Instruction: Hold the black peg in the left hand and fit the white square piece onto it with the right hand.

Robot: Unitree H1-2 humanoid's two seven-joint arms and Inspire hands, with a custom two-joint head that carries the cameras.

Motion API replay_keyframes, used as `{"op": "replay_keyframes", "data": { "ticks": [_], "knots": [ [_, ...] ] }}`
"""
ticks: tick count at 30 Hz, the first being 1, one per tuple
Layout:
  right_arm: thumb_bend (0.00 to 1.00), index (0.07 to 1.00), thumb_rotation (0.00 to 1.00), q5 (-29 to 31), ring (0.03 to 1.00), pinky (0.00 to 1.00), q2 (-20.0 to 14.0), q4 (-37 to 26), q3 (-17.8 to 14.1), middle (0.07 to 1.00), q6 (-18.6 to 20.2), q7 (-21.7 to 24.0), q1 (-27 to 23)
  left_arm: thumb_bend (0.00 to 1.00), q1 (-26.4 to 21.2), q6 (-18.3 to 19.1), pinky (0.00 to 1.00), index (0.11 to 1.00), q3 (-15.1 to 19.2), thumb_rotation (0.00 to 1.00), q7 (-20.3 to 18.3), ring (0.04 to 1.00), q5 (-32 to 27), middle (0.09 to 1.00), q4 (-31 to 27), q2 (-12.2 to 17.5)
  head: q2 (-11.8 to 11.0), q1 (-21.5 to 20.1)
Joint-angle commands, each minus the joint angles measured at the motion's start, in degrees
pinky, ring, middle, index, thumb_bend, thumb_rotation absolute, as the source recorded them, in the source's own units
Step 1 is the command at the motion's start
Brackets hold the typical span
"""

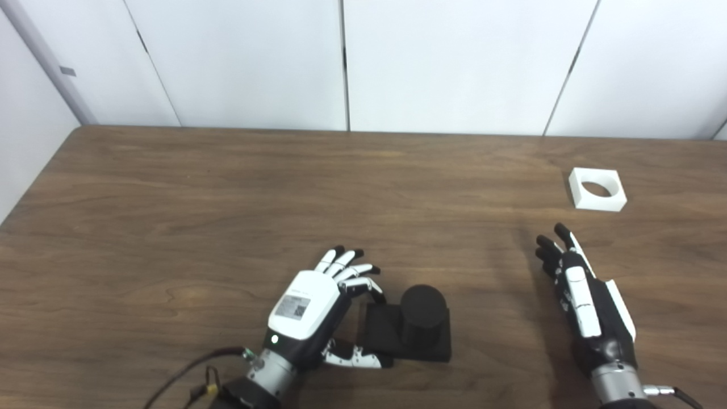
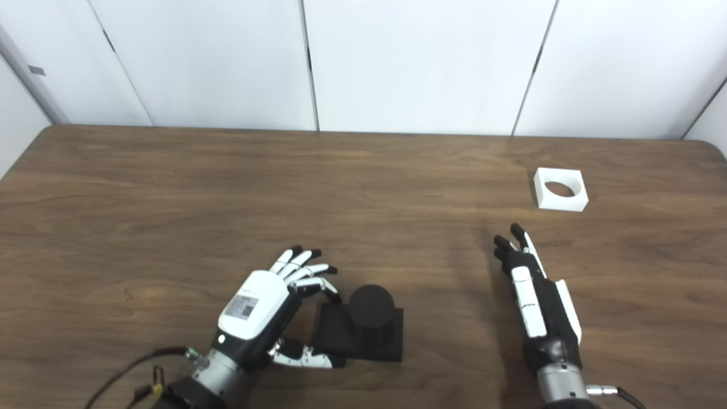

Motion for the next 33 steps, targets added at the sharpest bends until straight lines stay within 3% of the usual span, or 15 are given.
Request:
{"op": "replay_keyframes", "data": {
  "ticks": [1, 11, 18, 19, 20, 21, 22, 24, 27, 31, 33],
  "knots": [
    [0.56, 0.968, 0.96, -0.07, 0.919, 0.95, 2.95, -1.52, 0.14, 0.908, -0.6, -0.03, -1.96, 0.51, 1.48, 0.71, 1.0, 0.486, -0.81, 0.05, -2.31, 0.943, 2.93, 0.833, 1.13, 1.1, 0.1, -0.28],
    [0.56, 0.963, 0.96, -0.28, 0.921, 0.95, 3.41, -1.88, 0.54, 0.91, 0.03, -0.5, -1.97, 0.51, 1.93, 0.4, 1.0, 0.487, -0.22, 0.05, -0.95, 0.942, 3.28, 0.837, 1.99, 1.17, -0.19, -3.03],
    [0.55, 0.963, 0.95, -0.83, 0.931, 0.96, 3.15, -1.7, 1.05, 0.915, -0.67, -1.04, -2.28, 0.51, 1.46, -0.56, 1.0, 0.486, 0.55, 0.05, 0.14, 0.941, 2.21, 0.837, 3.73, 2.01, -2.32, -9.31],
    [0.54, 0.962, 0.93, -0.61, 0.937, 0.98, 2.97, -1.99, 0.89, 0.915, -0.34, -1.01, -2.48, 0.51, 1.38, -0.83, 1.0, 0.486, 0.6, 0.05, 0.34, 0.939, 2.08, 0.835, 3.94, 2.17, -2.32, -9.31],
    [0.53, 0.956, 0.83, -0.42, 0.959, 0.99, 2.69, -2.41, 0.66, 0.926, 0.1, -0.96, -2.76, 0.51, 1.31, -0.99, 1.0, 0.486, 0.63, 0.05, 0.4, 0.935, 2.0, 0.832, 4.12, 2.32, -2.62, -9.89],
    [0.53, 0.955, 0.82, -0.78, 0.962, 1.0, 2.0, -2.68, 0.42, 0.928, 0.14, -0.86, -3.18, 0.51, 1.25, -1.11, 1.0, 0.486, 0.67, 0.05, 0.49, 0.935, 1.95, 0.832, 4.32, 2.42, -2.9, -10.28],
    [0.54, 0.942, 0.71, -2.83, 0.969, 0.99, 1.08, -3.01, 0.36, 0.93, 0.43, -1.19, -3.69, 0.51, 1.19, -1.3, 1.0, 0.486, 0.76, 0.05, 0.7, 0.932, 1.84, 0.83, 4.64, 2.44, -3.39, -10.98],
    [0.6, 0.917, 0.6, -8.75, 0.944, 0.95, -1.49, -4.81, 0.43, 0.908, 3.53, -1.49, -4.86, 0.51, 1.08, -1.89, 1.0, 0.486, 1.07, 0.05, 1.45, 0.928, 1.54, 0.827, 5.51, 2.39, -3.98, -11.74],
    [0.69, 0.908, 0.45, -10.55, 0.924, 0.95, -4.69, -5.07, -1.56, 0.901, 4.53, 0.14, -7.23, 0.52, 0.79, -2.59, 1.0, 0.486, 1.46, 0.05, 2.49, 0.924, 1.29, 0.823, 6.98, 2.24, -5.29, -13.07],
    [0.8, 0.93, 0.35, -12.51, 0.948, 0.97, -8.64, -4.01, -3.04, 0.931, 6.63, 2.91, -10.0, 0.52, 0.51, -3.05, 1.0, 0.486, 1.38, 0.05, 2.71, 0.921, 1.79, 0.82, 7.45, 2.35, -6.72, -14.27],
    [0.82, 0.966, 0.36, -16.0, 0.97, 0.99, -12.81, -2.74, -2.32, 0.959, 6.92, 4.94, -11.57, 0.52, 0.59, -2.9, 1.0, 0.486, 1.19, 0.05, 2.31, 0.922, 2.15, 0.82, 7.05, 2.25, -7.85, -15.02]
  ]
}}
